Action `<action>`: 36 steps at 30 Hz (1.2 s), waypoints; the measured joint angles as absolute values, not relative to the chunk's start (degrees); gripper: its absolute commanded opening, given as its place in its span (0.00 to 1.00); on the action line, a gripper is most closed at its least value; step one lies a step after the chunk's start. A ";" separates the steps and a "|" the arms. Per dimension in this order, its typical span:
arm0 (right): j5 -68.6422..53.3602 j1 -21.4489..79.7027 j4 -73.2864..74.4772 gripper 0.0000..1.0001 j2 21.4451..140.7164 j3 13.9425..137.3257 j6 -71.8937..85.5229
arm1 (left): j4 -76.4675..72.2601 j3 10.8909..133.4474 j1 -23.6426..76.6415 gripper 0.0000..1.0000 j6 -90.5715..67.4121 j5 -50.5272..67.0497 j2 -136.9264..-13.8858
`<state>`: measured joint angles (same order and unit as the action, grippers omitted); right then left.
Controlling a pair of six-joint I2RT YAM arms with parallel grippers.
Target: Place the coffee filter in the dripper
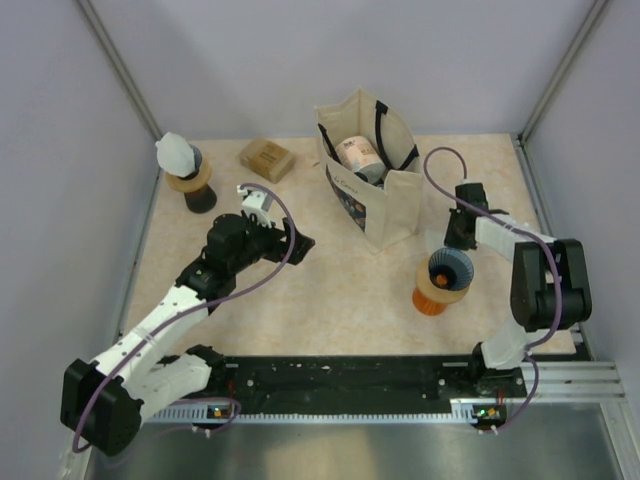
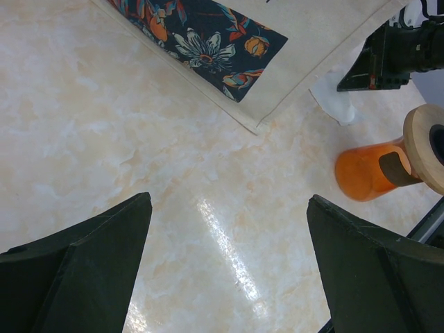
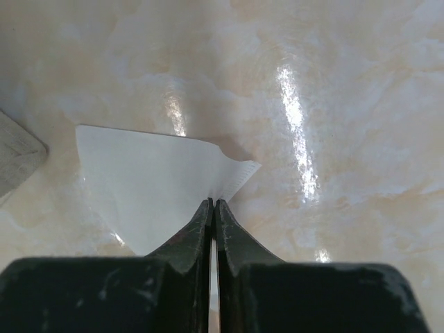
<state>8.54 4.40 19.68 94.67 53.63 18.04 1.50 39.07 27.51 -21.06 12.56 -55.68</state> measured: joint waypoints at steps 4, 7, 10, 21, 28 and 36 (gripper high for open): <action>9.28 4.40 20.18 0.00 90.87 52.84 18.02 | 1.50 39.07 27.42 0.99 -21.06 12.56 -55.68; 10.72 4.40 20.62 0.00 85.12 52.05 18.00 | 1.50 39.07 27.42 0.99 -21.06 12.58 -55.68; 13.17 4.40 20.75 0.00 78.50 51.94 17.96 | 1.50 39.07 27.42 0.99 -21.06 12.58 -55.66; 11.20 4.40 24.27 0.00 59.68 56.07 17.67 | 0.64 39.07 27.42 0.99 -21.32 16.03 -55.66; -6.92 4.40 23.44 0.00 56.16 61.52 21.26 | -3.55 38.44 27.42 0.99 -21.61 24.80 -55.64; -30.22 15.22 11.73 0.00 60.01 60.07 30.33 | -7.70 38.44 27.42 0.99 -25.30 33.08 -55.79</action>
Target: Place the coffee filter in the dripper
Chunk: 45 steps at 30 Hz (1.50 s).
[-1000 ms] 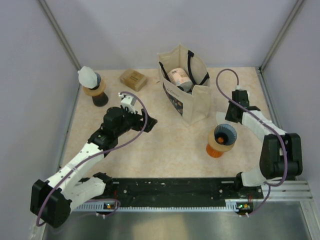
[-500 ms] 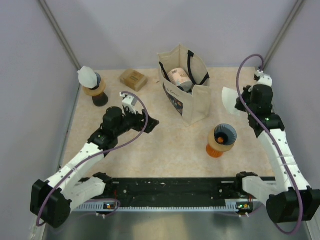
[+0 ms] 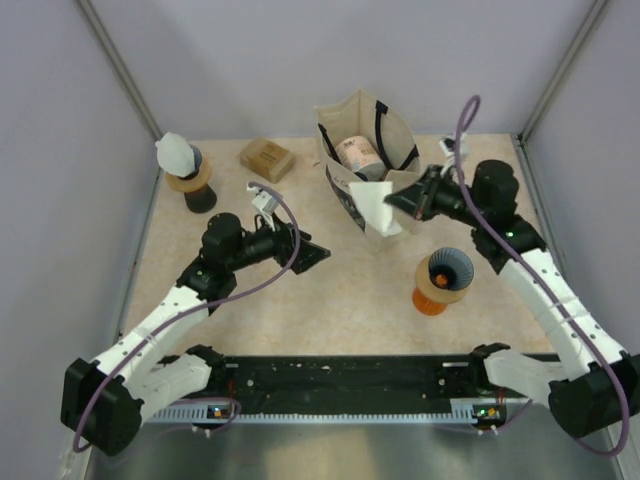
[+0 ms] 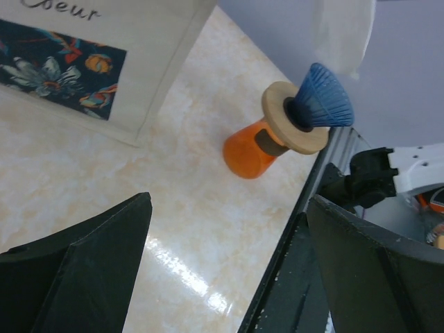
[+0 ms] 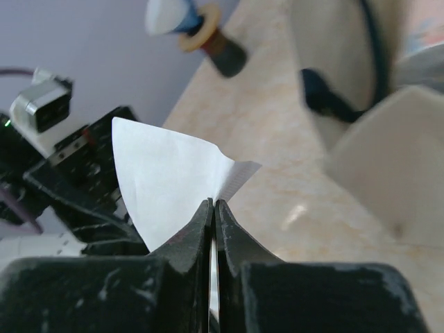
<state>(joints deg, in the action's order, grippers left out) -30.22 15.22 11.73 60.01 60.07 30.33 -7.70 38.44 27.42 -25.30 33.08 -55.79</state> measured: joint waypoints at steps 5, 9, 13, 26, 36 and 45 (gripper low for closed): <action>-36.93 25.89 2.90 0.00 66.74 59.18 35.97 | -14.79 37.08 27.44 0.99 -30.68 38.28 -55.61; -37.41 27.92 -1.17 0.00 67.79 56.64 39.51 | -18.17 36.23 27.66 0.99 -33.74 39.97 -55.27; -37.19 28.01 -5.41 0.00 67.75 54.35 42.85 | -22.52 36.18 27.83 0.99 -36.38 41.39 -55.44; -37.43 28.14 -8.97 0.00 67.75 51.68 45.28 | -32.64 37.80 28.67 0.73 -44.45 44.05 -64.58; -40.23 28.47 -11.14 0.00 67.75 50.54 46.57 | -35.18 40.29 29.10 0.69 -45.91 44.51 -67.09; -41.25 28.51 -10.83 0.00 67.75 50.54 45.80 | -32.53 41.32 29.43 0.52 -44.77 43.38 -67.40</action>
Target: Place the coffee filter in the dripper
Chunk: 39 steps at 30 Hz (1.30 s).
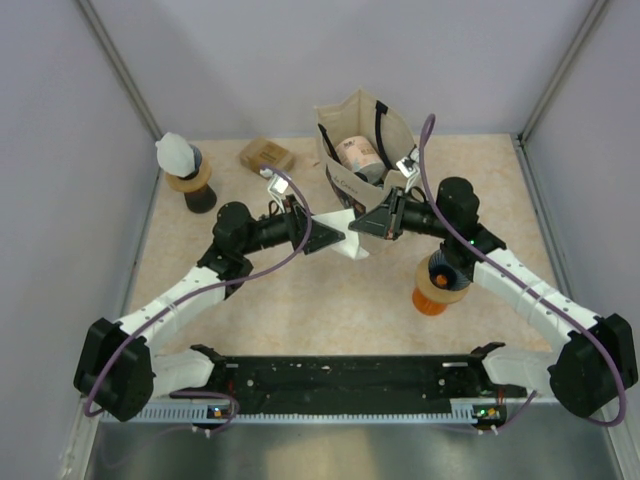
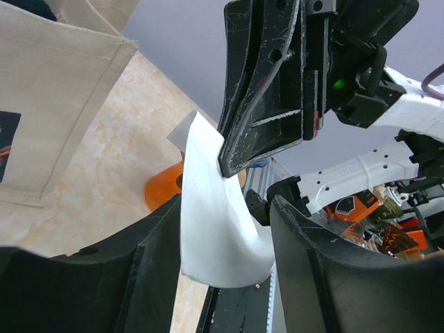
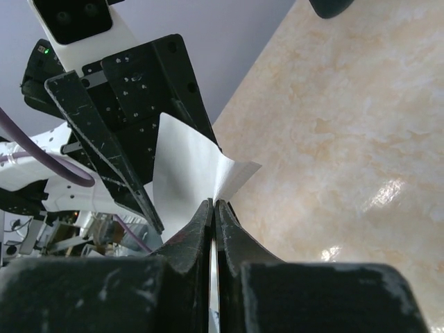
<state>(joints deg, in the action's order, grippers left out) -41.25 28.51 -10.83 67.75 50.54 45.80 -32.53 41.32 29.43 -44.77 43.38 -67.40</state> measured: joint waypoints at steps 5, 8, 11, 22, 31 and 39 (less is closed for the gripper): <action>-41.25 28.51 -9.17 0.00 67.75 50.54 44.18 | -31.03 41.45 29.43 0.23 -44.82 42.46 -67.40; -41.08 28.51 -8.75 0.00 67.75 50.54 43.53 | -29.95 41.87 29.43 0.06 -44.97 42.35 -67.40; -40.42 28.56 -8.38 0.00 67.81 50.54 43.00 | -29.06 42.33 29.43 0.00 -44.91 42.13 -67.40; -32.38 29.23 -0.73 0.74 68.71 50.94 34.06 | -21.10 44.42 29.58 0.00 -44.82 38.17 -67.40; -20.23 32.62 7.99 0.87 55.57 50.19 14.00 | -4.78 49.12 29.58 0.00 -44.07 26.76 -67.33; -9.76 50.35 3.66 0.86 59.33 48.07 -4.10 | 6.28 53.12 29.58 0.00 -48.38 19.88 -67.79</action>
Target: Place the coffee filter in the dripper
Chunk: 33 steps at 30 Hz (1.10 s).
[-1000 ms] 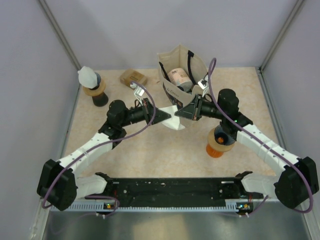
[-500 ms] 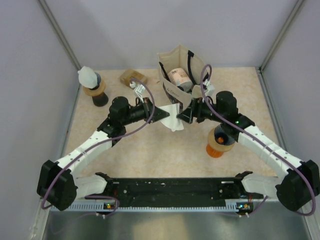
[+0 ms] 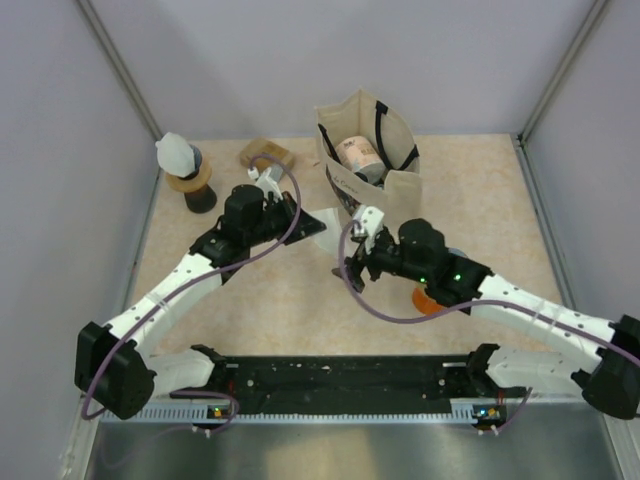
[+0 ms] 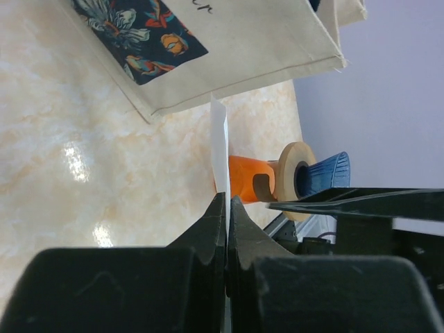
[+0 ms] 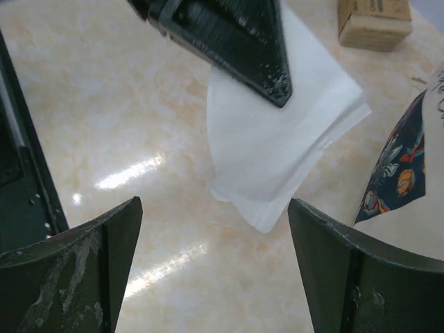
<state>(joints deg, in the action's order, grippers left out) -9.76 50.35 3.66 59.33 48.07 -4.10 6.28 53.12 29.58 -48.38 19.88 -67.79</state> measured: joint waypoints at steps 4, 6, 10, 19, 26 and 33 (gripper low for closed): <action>-4.16 53.41 4.36 0.86 66.67 48.51 -9.26 | 8.67 53.58 29.58 0.00 -49.43 19.57 -68.07; -1.28 53.49 4.43 0.86 68.99 49.06 -10.48 | 9.32 53.58 29.58 0.00 -49.43 19.55 -68.07; 2.94 53.47 4.21 0.85 70.17 50.57 -11.22 | 10.63 53.58 29.58 0.00 -49.17 19.62 -68.07; 4.82 53.47 2.94 0.77 69.93 51.90 -11.40 | 11.94 54.13 29.63 0.00 -47.22 20.29 -68.77; 4.34 53.47 2.92 0.53 70.08 53.23 -11.42 | 11.40 54.30 29.93 0.00 -45.87 23.29 -68.86; 1.26 53.52 2.52 0.27 70.57 53.89 -10.74 | 11.20 54.33 30.28 0.00 -44.82 23.79 -68.86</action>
<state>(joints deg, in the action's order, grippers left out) 1.26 53.52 2.52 70.57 53.89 -10.74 11.20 54.33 30.28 -44.82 23.79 -68.86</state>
